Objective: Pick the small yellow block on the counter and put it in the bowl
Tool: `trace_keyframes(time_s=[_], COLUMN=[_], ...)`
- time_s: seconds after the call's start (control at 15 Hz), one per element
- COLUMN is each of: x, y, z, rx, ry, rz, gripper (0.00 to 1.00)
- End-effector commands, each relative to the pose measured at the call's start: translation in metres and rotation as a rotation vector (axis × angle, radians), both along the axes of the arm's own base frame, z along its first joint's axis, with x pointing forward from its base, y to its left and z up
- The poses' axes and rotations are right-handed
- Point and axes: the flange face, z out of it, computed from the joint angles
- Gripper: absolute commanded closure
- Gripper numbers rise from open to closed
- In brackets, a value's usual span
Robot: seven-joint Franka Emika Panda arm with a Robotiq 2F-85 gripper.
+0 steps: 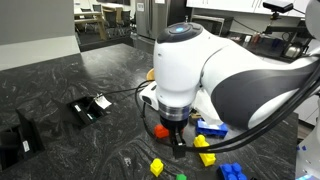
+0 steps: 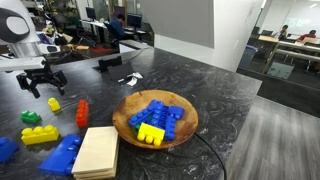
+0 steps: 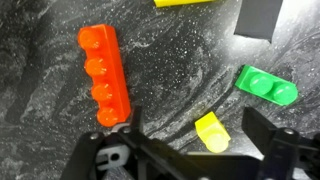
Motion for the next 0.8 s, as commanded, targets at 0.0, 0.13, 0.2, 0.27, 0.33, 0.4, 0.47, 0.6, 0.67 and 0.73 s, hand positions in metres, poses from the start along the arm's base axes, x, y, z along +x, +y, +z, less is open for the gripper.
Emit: trace_keyframes(time_s=[0.0, 0.13, 0.2, 0.27, 0.33, 0.4, 0.47, 0.6, 0.67, 0.73], x=[0.011, 0.018, 0.022, 0.025, 0.027, 0.028, 0.030, 0.030, 0.028, 0.026], y=[0.018, 0.028, 0.032, 0.036, 0.038, 0.040, 0.041, 0.043, 0.044, 0.045], z=[-0.003, -0.008, -0.010, -0.014, -0.018, -0.021, -0.025, -0.029, -0.031, -0.033], rx=[0.023, 0.061, 0.081, 0.097, 0.105, 0.112, 0.115, 0.122, 0.121, 0.120], ry=[-0.052, -0.079, -0.089, -0.092, -0.091, -0.088, -0.082, -0.072, -0.059, -0.050], rz=[0.190, 0.264, 0.293, 0.322, 0.347, 0.370, 0.390, 0.433, 0.462, 0.488], gripper=[0.00, 0.00, 0.00, 0.00, 0.00, 0.00, 0.00, 0.00, 0.00, 0.00])
